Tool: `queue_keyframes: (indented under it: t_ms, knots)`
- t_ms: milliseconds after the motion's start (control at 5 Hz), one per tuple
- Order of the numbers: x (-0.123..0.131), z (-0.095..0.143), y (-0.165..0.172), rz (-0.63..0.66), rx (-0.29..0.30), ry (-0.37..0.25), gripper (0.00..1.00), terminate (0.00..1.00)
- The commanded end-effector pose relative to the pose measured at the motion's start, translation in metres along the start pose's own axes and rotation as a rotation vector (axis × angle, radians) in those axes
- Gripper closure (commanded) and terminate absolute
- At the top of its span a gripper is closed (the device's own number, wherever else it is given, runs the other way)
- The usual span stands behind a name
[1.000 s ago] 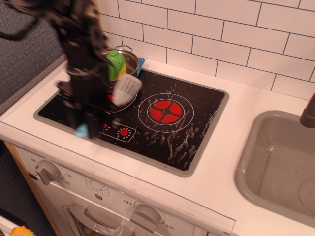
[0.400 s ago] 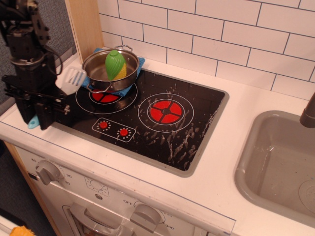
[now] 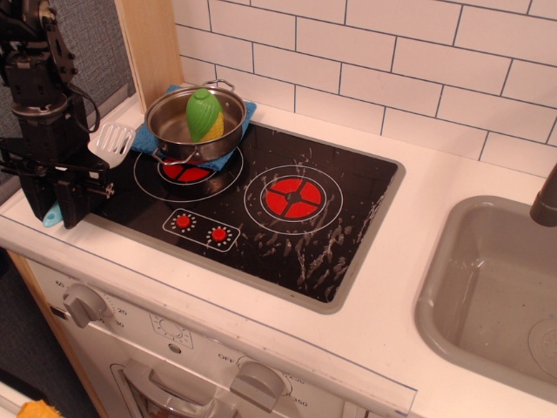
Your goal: Move the blue spatula to the other side of the silver pot, off of the stove top.
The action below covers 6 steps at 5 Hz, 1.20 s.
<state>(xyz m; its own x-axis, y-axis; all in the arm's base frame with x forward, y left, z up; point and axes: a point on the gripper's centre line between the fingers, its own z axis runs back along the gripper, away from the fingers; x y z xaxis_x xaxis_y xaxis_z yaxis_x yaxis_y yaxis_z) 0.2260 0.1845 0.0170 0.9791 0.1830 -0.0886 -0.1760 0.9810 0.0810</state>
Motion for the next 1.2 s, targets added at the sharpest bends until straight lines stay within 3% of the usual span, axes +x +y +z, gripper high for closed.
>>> queue_keyframes:
  t_ms: [0, 200, 400, 600, 1000]
  knots:
    - [-0.001, 0.009, 0.004, -0.012, 0.016, -0.018, 0.0, 0.0]
    - [-0.003, 0.015, 0.003, -0.028, 0.03, -0.038, 0.0, 0.0]
    - [-0.007, 0.033, -0.004, -0.055, 0.042, -0.137, 0.0, 0.0]
    - [-0.01, 0.039, -0.007, -0.074, 0.048, -0.159, 0.0, 0.0]
    - [-0.008, 0.043, -0.01, -0.113, 0.039, -0.138, 0.0, 0.0]
